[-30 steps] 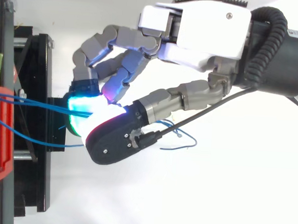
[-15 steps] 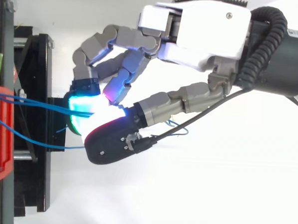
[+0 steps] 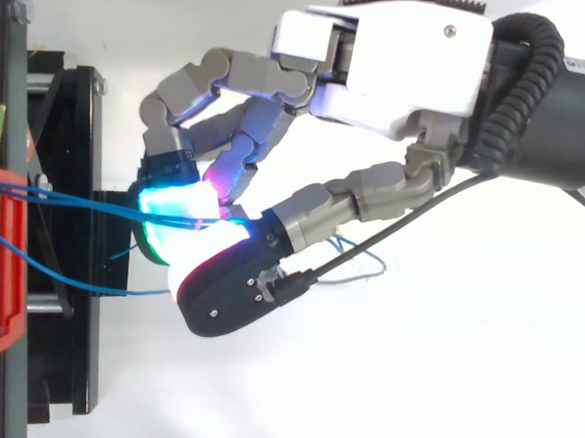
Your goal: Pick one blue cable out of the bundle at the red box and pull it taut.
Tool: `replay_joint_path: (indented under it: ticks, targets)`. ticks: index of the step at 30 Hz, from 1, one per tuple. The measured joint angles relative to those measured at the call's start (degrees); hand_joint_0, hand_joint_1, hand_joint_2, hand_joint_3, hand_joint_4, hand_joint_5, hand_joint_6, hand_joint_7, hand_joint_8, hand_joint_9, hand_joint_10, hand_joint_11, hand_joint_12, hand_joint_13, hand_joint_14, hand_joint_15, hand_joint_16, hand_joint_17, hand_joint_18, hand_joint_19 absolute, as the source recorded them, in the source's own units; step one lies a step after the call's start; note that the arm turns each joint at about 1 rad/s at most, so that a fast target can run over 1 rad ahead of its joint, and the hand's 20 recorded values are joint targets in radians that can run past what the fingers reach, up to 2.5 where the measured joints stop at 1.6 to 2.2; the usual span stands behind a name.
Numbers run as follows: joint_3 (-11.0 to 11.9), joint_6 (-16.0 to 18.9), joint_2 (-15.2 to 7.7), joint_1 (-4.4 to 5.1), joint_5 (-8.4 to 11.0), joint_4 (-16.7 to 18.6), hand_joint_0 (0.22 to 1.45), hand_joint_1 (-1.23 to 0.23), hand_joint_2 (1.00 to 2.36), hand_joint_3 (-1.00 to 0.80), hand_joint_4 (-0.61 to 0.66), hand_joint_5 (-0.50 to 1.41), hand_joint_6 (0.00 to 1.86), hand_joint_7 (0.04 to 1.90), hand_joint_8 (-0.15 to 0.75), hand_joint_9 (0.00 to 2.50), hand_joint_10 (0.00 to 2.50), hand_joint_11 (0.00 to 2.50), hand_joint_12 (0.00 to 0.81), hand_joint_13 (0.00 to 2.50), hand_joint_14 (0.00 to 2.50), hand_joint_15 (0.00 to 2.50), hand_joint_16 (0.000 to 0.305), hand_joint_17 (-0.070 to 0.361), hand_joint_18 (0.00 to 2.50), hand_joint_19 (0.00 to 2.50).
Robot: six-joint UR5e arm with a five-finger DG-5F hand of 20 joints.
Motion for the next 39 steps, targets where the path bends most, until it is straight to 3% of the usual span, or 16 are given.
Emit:
replay_joint_path:
  ticks: [4,8,13,25,33,39]
  targets:
    - [-0.01,0.00,0.01,-0.01,0.00,0.02,0.63,-0.94,1.00,-0.50,0.12,-0.16,0.92,1.08,0.318,1.05,0.01,1.33,0.355,0.60,0.01,0.33,0.053,0.120,0.51,0.25]
    - [0.00,-0.01,0.00,-0.01,0.00,0.05,0.46,-0.74,1.00,-0.50,0.16,-0.15,0.90,1.08,0.371,1.08,0.01,1.30,0.398,0.61,0.01,0.34,0.062,0.140,0.52,0.29]
    - [0.00,-0.01,0.01,-0.02,0.00,0.06,0.54,-0.51,1.00,-0.50,0.14,-0.14,0.89,1.13,0.343,1.08,0.01,1.29,0.374,0.58,0.01,0.34,0.057,0.128,0.45,0.34]
    - [0.01,0.06,0.01,-0.02,0.00,-0.10,0.60,-0.74,1.01,-0.20,0.18,-0.14,0.91,1.13,0.358,1.11,0.01,1.33,0.385,0.63,0.01,0.34,0.059,0.132,0.53,0.31]
    - [0.01,0.08,0.02,-0.01,-0.01,-0.10,0.65,-0.88,1.02,-0.19,0.17,-0.14,0.90,1.20,0.337,1.10,0.01,1.34,0.361,0.62,0.01,0.34,0.054,0.122,0.52,0.29]
    - [0.01,0.02,0.01,-0.02,0.00,-0.05,0.71,-0.91,1.01,-0.31,0.10,-0.15,0.91,1.19,0.324,1.07,0.01,1.35,0.360,0.62,0.01,0.32,0.054,0.121,0.52,0.27]
